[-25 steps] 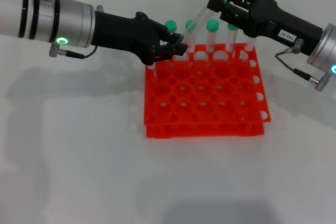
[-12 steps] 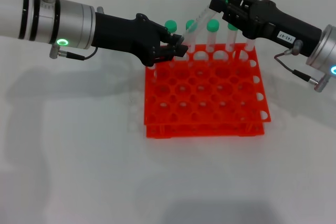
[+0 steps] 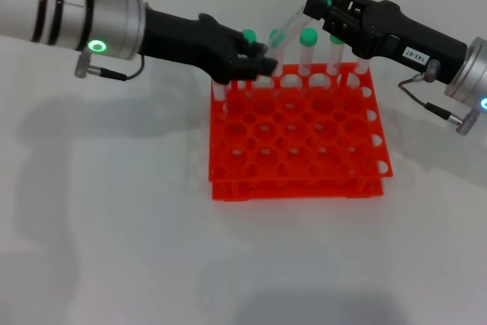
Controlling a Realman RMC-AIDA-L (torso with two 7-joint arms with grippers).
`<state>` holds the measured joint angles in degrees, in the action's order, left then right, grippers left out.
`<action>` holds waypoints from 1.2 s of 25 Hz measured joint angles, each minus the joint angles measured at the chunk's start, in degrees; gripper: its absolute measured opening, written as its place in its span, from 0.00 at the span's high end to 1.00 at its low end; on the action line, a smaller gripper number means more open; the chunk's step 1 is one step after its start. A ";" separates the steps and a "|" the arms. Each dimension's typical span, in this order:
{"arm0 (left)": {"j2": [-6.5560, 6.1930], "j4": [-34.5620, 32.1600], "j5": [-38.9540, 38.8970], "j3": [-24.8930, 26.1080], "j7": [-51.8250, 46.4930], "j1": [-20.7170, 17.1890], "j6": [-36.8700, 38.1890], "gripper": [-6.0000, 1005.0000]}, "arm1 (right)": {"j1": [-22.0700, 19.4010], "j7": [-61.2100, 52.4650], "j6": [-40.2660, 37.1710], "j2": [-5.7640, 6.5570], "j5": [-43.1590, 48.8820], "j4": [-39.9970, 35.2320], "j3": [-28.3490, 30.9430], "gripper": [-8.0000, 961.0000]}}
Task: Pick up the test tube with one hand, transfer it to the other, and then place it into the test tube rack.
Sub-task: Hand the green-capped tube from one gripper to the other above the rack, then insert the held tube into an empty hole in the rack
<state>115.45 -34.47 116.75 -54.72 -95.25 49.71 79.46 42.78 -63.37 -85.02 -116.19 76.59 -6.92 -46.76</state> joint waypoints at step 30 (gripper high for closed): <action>3.86 -49.94 -5.33 -4.04 -13.59 -38.44 7.23 0.12 | -0.88 -5.76 5.91 0.89 0.37 -15.32 -13.32 0.72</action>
<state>119.31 -84.41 111.42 -58.76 -108.84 11.28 86.69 41.90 -69.13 -79.11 -115.30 76.96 -22.24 -60.08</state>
